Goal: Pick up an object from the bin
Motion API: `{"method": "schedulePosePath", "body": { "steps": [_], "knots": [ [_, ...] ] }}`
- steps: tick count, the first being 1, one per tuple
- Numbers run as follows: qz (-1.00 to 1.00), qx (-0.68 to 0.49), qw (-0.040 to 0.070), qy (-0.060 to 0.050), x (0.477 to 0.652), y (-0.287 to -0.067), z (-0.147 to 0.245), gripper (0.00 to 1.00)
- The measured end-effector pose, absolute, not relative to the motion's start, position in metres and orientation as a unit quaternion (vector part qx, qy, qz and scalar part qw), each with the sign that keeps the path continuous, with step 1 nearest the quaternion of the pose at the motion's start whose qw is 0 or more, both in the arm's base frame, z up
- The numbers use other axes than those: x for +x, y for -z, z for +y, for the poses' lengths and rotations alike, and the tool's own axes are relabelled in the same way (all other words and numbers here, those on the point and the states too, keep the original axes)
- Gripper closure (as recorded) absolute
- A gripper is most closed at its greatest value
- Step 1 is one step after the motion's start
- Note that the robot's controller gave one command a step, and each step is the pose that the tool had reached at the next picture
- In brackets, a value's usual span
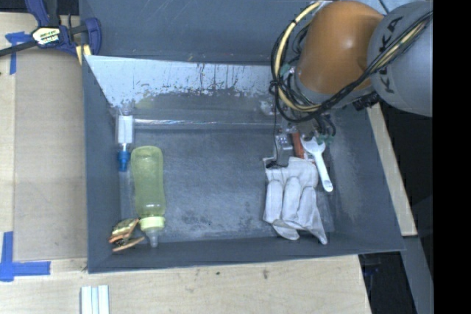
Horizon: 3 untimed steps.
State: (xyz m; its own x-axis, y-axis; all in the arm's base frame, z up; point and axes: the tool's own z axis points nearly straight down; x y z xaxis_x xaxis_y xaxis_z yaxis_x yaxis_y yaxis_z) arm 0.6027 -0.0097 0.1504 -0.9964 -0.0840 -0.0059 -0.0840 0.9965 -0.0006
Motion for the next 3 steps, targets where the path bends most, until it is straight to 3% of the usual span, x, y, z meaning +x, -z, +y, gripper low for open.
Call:
{"method": "schedulePosePath", "body": {
  "steps": [1, 2, 3],
  "knots": [
    [0.991, -0.136, 0.002, 0.000, 0.617, -0.149, -0.073, 0.00],
    [0.971, -0.241, 0.002, 0.000, 0.565, -0.155, -0.072, 0.00],
    [0.941, -0.337, 0.003, 0.001, 0.560, -0.088, -0.068, 0.00]
  ]
}}
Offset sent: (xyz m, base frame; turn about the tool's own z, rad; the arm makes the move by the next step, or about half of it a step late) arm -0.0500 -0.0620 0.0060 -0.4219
